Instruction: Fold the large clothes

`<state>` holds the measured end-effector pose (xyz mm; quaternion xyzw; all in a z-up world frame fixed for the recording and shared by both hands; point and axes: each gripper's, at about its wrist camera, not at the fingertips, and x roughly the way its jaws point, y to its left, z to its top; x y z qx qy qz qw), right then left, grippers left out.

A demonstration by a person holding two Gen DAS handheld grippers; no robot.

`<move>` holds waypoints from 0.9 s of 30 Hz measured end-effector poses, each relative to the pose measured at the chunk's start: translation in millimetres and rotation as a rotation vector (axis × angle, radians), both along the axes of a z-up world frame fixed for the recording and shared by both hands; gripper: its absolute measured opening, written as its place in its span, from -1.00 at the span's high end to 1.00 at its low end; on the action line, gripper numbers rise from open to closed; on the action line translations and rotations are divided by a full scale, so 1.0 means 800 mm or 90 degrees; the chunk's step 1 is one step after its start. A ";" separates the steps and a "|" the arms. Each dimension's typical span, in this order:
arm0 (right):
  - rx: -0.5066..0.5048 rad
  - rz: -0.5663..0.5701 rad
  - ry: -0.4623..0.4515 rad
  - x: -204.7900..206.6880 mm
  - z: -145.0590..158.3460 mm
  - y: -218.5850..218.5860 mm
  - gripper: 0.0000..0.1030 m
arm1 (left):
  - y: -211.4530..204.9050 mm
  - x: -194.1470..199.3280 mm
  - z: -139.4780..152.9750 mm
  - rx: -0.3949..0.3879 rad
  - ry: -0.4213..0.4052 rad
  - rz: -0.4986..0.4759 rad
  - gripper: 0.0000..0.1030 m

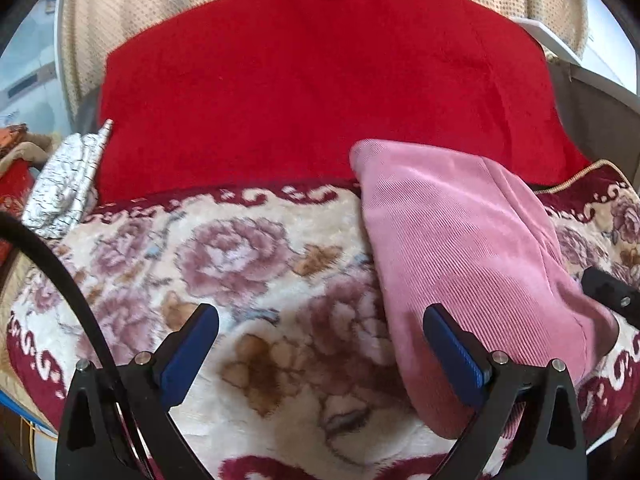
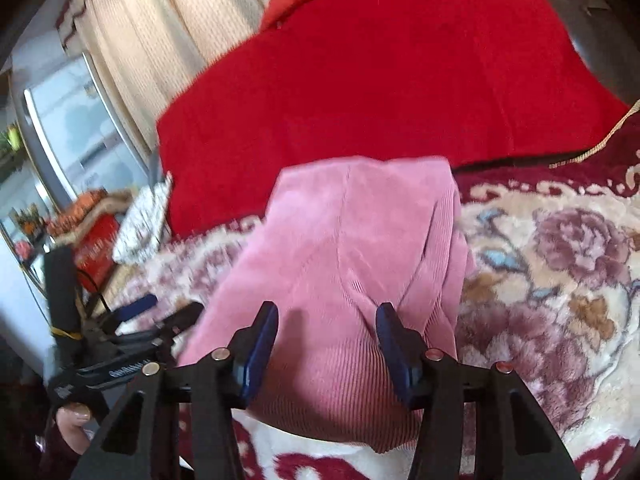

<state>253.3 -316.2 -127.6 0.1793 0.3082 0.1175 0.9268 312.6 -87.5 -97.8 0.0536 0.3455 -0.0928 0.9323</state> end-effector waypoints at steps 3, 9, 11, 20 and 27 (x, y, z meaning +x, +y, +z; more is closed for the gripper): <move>0.006 0.002 -0.012 -0.001 0.004 0.001 -0.05 | 0.007 0.000 0.003 -0.017 -0.001 -0.007 -0.98; -0.010 0.020 0.097 0.025 -0.029 0.012 -0.06 | 0.009 0.017 -0.024 -0.057 0.099 -0.044 -0.98; 0.007 0.019 0.088 0.022 -0.023 0.004 -0.06 | 0.015 0.021 -0.023 -0.077 0.123 -0.047 -0.98; 0.192 -0.070 0.055 0.016 -0.016 -0.096 -0.63 | 0.042 0.031 0.001 -0.220 0.124 -0.113 -0.98; 0.313 -0.067 0.137 0.047 -0.053 -0.141 -0.68 | 0.025 0.058 -0.021 -0.317 0.236 -0.190 -0.98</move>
